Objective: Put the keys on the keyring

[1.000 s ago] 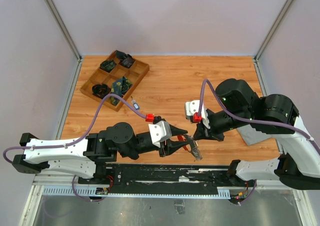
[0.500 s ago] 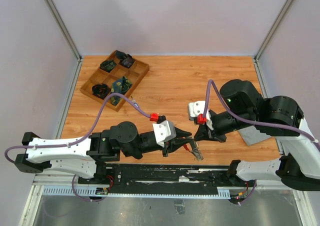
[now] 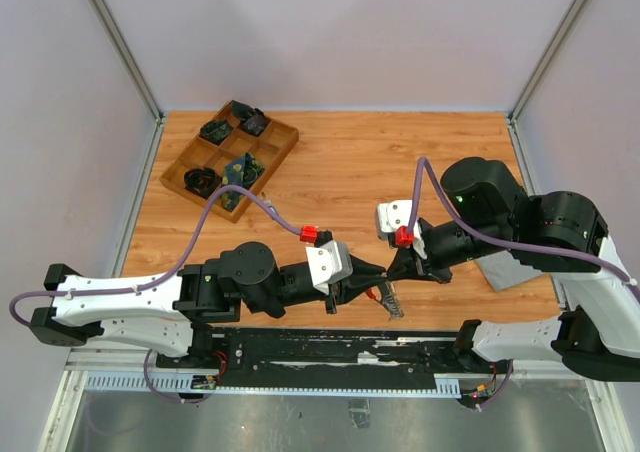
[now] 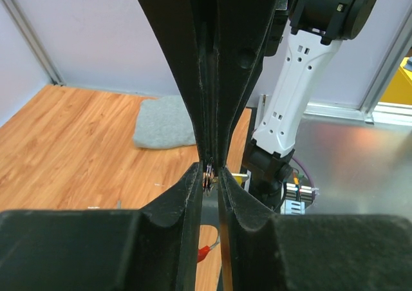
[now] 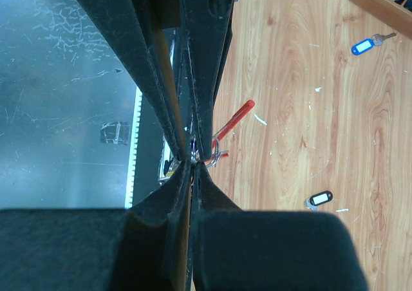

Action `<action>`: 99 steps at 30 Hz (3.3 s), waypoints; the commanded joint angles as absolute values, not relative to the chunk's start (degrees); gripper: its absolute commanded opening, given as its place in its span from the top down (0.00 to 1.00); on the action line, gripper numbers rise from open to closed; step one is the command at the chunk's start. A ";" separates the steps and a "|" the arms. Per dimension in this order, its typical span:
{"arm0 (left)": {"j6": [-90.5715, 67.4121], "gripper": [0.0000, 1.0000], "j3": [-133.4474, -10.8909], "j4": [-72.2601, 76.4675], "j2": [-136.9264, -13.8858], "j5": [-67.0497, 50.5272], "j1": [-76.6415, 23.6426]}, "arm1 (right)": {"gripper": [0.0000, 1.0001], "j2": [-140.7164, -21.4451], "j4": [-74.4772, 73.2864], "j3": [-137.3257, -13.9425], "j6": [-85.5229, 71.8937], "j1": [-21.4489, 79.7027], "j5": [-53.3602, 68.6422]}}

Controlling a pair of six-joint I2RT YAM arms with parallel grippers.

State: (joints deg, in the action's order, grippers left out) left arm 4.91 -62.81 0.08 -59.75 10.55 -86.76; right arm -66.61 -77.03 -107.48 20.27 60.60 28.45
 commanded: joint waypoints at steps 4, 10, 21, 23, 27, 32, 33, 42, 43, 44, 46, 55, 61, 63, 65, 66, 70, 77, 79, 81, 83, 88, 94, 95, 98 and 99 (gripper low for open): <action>4.81 0.79 -64.60 0.97 -60.03 10.71 -87.01 | 0.99 -65.60 -74.63 -109.64 20.41 61.88 28.74; 5.01 0.84 -64.73 0.80 -60.37 10.81 -86.96 | 0.99 -65.33 -73.89 -109.52 20.57 61.88 28.74; 4.87 0.99 -64.95 0.44 -60.35 11.98 -86.99 | 0.91 -63.42 -70.93 -109.04 20.35 61.91 28.83; 4.67 0.99 -64.56 0.82 -59.81 13.17 -87.01 | 0.84 -62.89 -70.13 -108.05 19.65 61.96 28.59; 4.18 1.00 -63.42 1.82 -57.95 17.12 -86.97 | 0.71 -60.44 -65.30 -108.15 15.67 61.97 24.28; 2.88 1.00 -59.65 5.82 -53.57 18.91 -87.00 | 0.58 -53.18 -53.07 -101.97 8.28 61.92 14.32; 2.61 1.00 -58.44 7.14 -52.40 19.73 -87.01 | 0.58 -52.42 -51.89 -100.47 6.75 61.91 13.07; -0.66 1.00 -50.32 15.26 -44.04 20.03 -85.00 | 0.66 -52.98 -48.18 -92.50 3.13 61.91 16.68; -1.08 0.99 -49.86 15.77 -43.33 18.40 -84.46 | 0.66 -53.22 -47.39 -92.07 3.57 61.90 18.00; -1.55 0.99 -49.62 15.96 -42.92 16.65 -83.86 | 0.66 -53.45 -46.45 -91.71 3.93 61.89 19.46; -1.91 0.99 -49.63 16.18 -42.57 13.09 -82.98 | 0.66 -53.79 -44.51 -90.95 4.57 61.90 22.42; -1.45 1.00 -50.67 16.23 -43.44 7.26 -82.79 | 0.65 -52.91 -36.99 -86.66 5.62 61.89 31.33; -1.54 0.99 -51.31 16.37 -44.43 5.50 -82.79 | 0.65 -53.53 -36.87 -86.30 5.19 61.88 34.62; -1.56 1.00 -51.49 16.44 -44.61 4.96 -82.79 | 0.67 -53.82 -37.20 -86.26 5.18 61.88 35.31; -1.60 0.99 -51.51 16.50 -44.61 4.83 -82.79 | 0.68 -54.07 -37.35 -86.09 5.18 61.89 36.02; -1.65 0.99 -51.50 16.47 -44.63 4.75 -82.79 | 0.69 -54.25 -37.52 -86.05 5.18 61.88 36.44; -1.60 0.99 -51.45 16.35 -44.31 4.59 -82.79 | 0.69 -54.99 -39.09 -85.92 5.74 61.88 37.58; -1.59 1.00 -51.42 16.49 -43.77 4.36 -82.79 | 0.69 -54.93 -39.35 -85.22 5.98 61.88 37.11; -1.64 0.99 -51.46 16.61 -43.57 4.10 -82.79 | 0.68 -54.90 -39.37 -85.08 5.98 61.90 37.15; -1.55 1.00 -51.50 16.67 -43.51 3.95 -82.79 | 0.69 -55.02 -39.13 -84.86 5.85 61.92 37.17; -1.52 1.00 -51.50 16.68 -43.50 3.95 -82.79 | 0.70 -54.94 -38.49 -84.37 5.56 61.88 37.30; -1.62 0.99 -51.58 16.64 -43.45 3.70 -82.79 | 0.73 -54.93 -37.25 -83.38 5.02 61.92 37.78; -1.63 1.00 -51.59 16.69 -43.56 3.52 -82.79 | 0.81 -54.76 -36.62 -83.12 4.83 61.88 37.97; -1.65 1.00 -51.59 16.70 -43.57 3.47 -82.79 | 0.82 -54.67 -36.60 -83.15 4.83 61.88 37.89; -1.66 0.99 -51.53 16.56 -43.63 3.51 -82.79 | 0.89 -54.33 -36.63 -83.15 4.92 61.88 37.44; -1.66 1.00 -51.52 16.56 -43.63 3.51 -82.79 | 0.92 -54.20 -36.59 -83.16 4.92 61.92 37.25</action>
State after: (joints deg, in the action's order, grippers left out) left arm -1.52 -49.50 13.21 -44.38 3.95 -83.05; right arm -55.22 -38.35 -83.61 4.86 60.60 37.01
